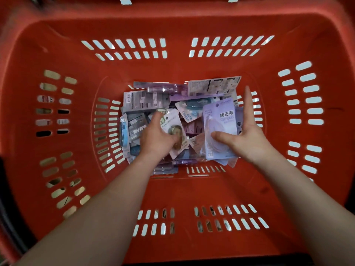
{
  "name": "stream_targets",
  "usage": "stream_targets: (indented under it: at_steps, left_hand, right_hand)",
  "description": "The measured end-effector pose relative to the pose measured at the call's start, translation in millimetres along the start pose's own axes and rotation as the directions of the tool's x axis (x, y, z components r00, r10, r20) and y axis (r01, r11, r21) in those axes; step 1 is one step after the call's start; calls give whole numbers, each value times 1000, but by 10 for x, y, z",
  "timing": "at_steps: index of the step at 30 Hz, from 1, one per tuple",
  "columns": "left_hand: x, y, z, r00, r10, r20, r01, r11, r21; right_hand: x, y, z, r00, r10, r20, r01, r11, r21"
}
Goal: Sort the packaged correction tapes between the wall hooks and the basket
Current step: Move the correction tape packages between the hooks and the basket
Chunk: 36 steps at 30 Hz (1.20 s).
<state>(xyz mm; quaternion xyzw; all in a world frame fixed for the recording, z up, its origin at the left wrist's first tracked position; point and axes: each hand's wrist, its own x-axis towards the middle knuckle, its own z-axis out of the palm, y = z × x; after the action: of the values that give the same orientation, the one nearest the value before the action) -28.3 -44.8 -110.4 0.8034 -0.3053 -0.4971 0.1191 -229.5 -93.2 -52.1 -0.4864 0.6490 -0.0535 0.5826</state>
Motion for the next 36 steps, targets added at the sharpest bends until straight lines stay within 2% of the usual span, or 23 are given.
stream_targets:
  at_steps: [3, 6, 8, 10, 13, 18, 20, 22, 25, 30, 34, 36]
  left_hand:
    - [-198, 145, -331, 1000, -8, 4, 9, 938, -346]
    - [-534, 350, -729, 997, 34, 65, 10, 817, -577]
    - [-794, 515, -923, 987, 75, 141, 31, 775, -631]
    - [-1060, 685, -1039, 972, 117, 202, 33, 787, -616]
    - [-1476, 956, -1170, 965, 159, 208, 12, 768, -641]
    - [-2163, 1424, -1433, 988, 144, 54, -64, 706, -705]
    - [-2422, 1594, -1533, 997, 71, -18, -59, 648, -759]
    - [-2668, 1759, -1634, 997, 1, -79, -65, 580, -812]
    - [-3076, 1986, -1796, 988, -13, -156, -120, 576, -808]
    - [-3819, 2371, -2119, 929, 31, -370, -315, 594, -741]
    - [-4437, 2528, -2417, 864, -52, -501, -402, 525, -750]
    - [-4773, 2542, -2547, 834, -68, -548, -418, 571, -707]
  right_hand:
    - [-141, -140, -71, 998, -56, 38, 59, 995, -80]
    - [-331, -389, -127, 997, -71, 36, 73, 996, -48]
    - [-506, -620, -149, 998, -58, 39, 57, 998, 21]
    - [-685, -871, -158, 999, -35, 40, 30, 992, 126]
    - [-960, -1241, -190, 998, -44, 53, 30, 969, 247]
    - [-1542, -1807, -447, 978, -154, 140, 111, 954, 277]
    - [-1796, -2028, -569, 969, -182, 166, 128, 949, 289]
    - [-2020, -2207, -679, 972, -198, 130, 154, 945, 288]
    - [-2335, -2453, -851, 960, -272, 67, 253, 945, 209]
    - [-2908, -2911, -1127, 933, -336, 130, 291, 915, 281]
    - [-3382, -3267, -1446, 899, -430, 83, 399, 882, 251]
    - [-3628, -3465, -1626, 872, -478, 103, 429, 848, 311]
